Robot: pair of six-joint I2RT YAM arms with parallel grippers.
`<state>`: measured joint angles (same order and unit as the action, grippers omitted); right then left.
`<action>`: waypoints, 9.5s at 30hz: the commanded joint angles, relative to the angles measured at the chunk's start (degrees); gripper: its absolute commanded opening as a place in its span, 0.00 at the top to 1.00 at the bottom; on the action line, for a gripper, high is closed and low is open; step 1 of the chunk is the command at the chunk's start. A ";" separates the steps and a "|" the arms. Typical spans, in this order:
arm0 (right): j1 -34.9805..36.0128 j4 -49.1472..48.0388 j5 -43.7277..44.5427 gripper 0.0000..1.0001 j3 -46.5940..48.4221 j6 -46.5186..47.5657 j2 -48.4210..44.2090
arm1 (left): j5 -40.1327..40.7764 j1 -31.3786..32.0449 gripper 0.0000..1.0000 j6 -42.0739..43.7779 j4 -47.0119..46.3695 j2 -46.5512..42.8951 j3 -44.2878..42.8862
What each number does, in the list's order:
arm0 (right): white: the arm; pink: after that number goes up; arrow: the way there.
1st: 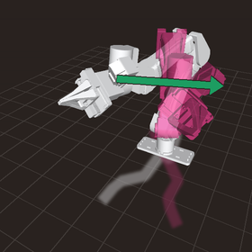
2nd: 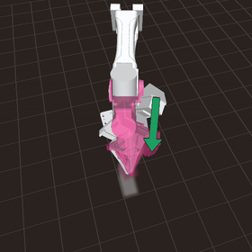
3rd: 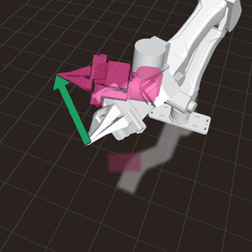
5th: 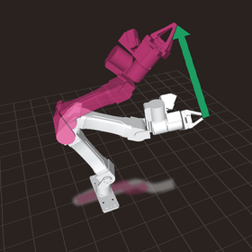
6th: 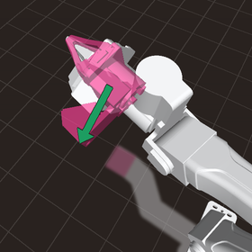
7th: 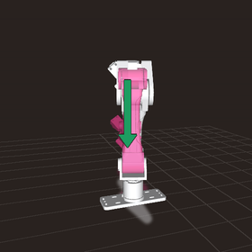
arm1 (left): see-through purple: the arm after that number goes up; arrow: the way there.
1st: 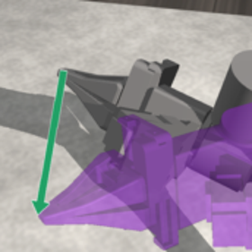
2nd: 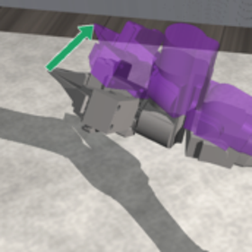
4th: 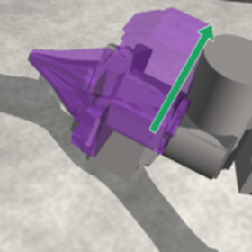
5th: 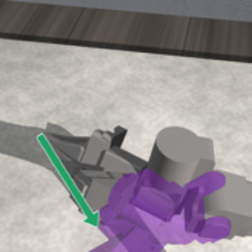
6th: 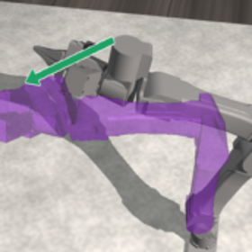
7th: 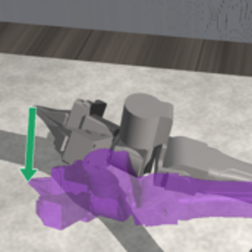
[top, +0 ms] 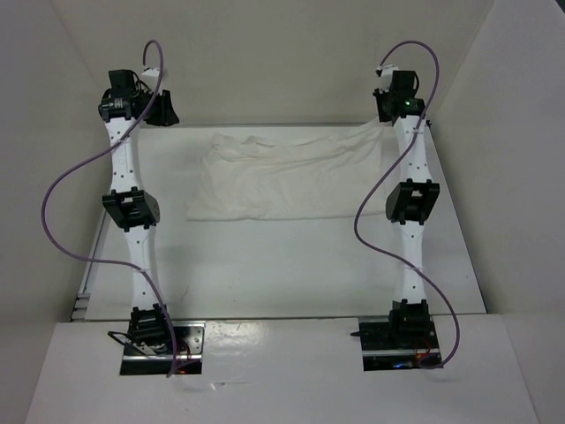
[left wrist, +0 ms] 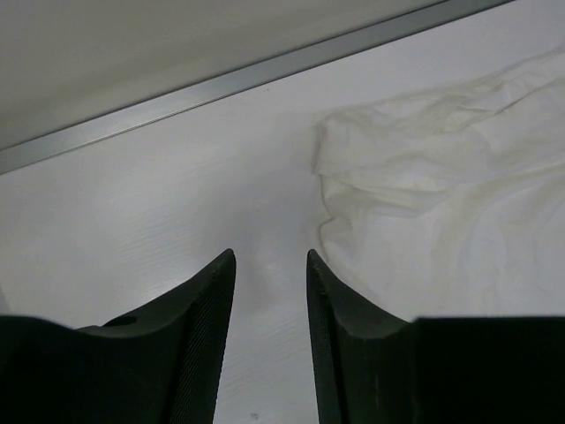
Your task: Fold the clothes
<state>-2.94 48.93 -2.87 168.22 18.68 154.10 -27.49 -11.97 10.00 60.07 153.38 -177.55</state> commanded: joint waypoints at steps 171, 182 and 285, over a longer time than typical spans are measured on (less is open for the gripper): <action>-9.10 1.08 -15.32 1.00 -48.89 0.40 -52.15 | -16.37 -9.21 1.00 5.21 6.90 -42.81 48.28; -9.10 1.08 -12.51 1.00 -40.61 -0.13 -55.48 | -19.36 -12.02 1.00 4.06 10.68 -43.96 32.02; -8.57 10.41 -19.46 1.00 -43.86 5.68 -77.12 | -13.38 -18.18 1.00 -4.81 -11.46 -85.19 65.67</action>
<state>-11.51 67.40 -24.32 124.77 27.90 75.79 -38.70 -29.15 7.90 54.74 66.96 -111.94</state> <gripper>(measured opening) 0.020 0.009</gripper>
